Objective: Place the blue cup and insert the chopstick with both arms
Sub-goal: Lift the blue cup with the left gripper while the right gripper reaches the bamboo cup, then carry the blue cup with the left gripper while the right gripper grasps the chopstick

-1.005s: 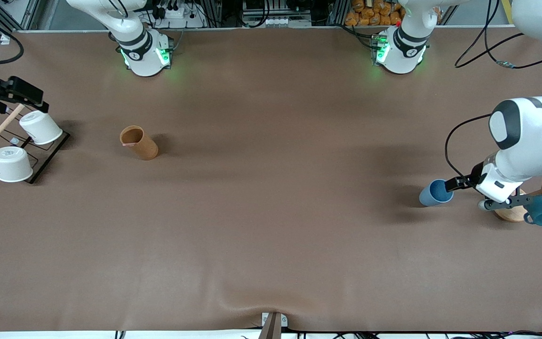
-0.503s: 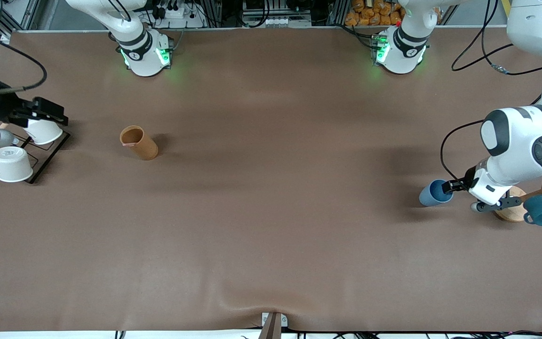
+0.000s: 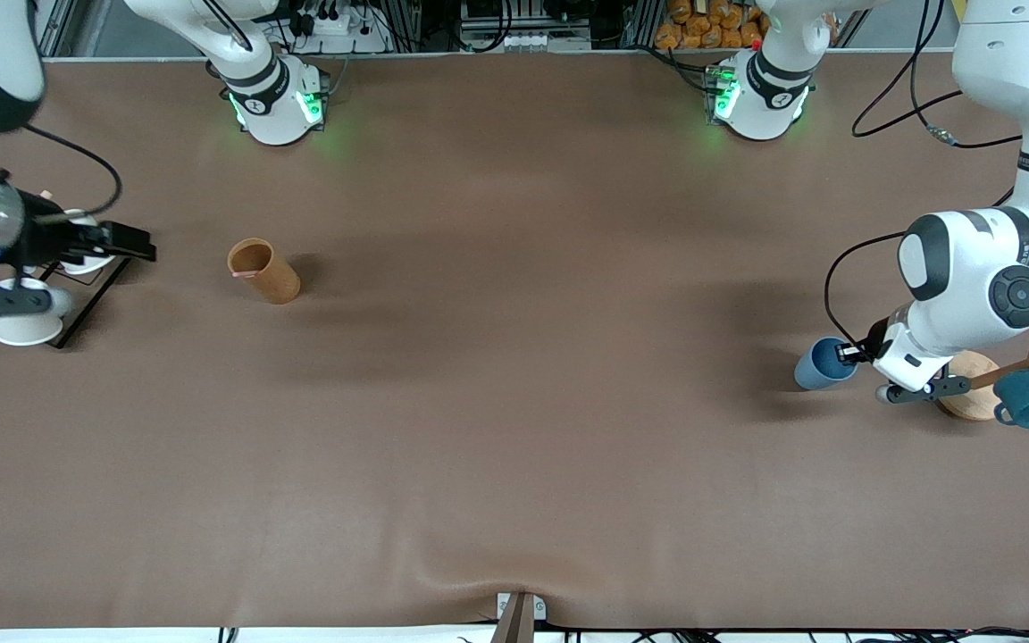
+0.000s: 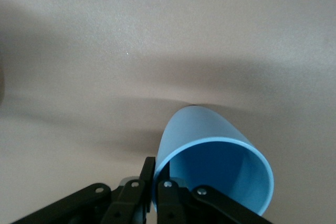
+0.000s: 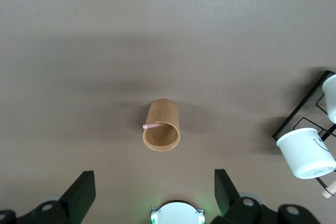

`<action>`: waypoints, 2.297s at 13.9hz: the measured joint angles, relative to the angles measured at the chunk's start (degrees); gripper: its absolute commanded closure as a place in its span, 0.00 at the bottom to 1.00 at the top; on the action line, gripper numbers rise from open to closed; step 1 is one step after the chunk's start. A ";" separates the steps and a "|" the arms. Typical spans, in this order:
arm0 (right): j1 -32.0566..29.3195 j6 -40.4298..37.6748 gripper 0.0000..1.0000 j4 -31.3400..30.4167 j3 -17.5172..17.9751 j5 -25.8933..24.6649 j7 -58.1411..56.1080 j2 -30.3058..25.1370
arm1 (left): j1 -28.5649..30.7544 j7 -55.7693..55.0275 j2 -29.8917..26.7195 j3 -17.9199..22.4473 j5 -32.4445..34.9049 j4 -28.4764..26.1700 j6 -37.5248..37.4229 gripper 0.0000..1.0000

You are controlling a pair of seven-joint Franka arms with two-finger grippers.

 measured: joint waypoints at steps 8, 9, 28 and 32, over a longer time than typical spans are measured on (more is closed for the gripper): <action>6.43 -0.94 0.00 -8.45 0.22 -0.05 -0.29 6.72 | -0.45 -2.84 -7.10 -13.45 0.00 5.75 -11.96 1.00; 6.80 -0.30 0.00 -9.65 0.23 -0.08 -0.29 7.30 | -0.55 -5.38 -7.14 -16.14 0.00 5.83 -12.49 1.00; 7.00 8.04 0.58 -17.54 -0.13 -2.43 -0.62 11.74 | -31.92 -55.97 12.48 -23.21 13.08 18.38 -12.34 0.87; 6.99 7.88 0.59 -17.54 -0.19 -2.44 -0.62 11.71 | -32.09 -59.58 13.39 -23.19 13.09 18.90 -11.39 0.00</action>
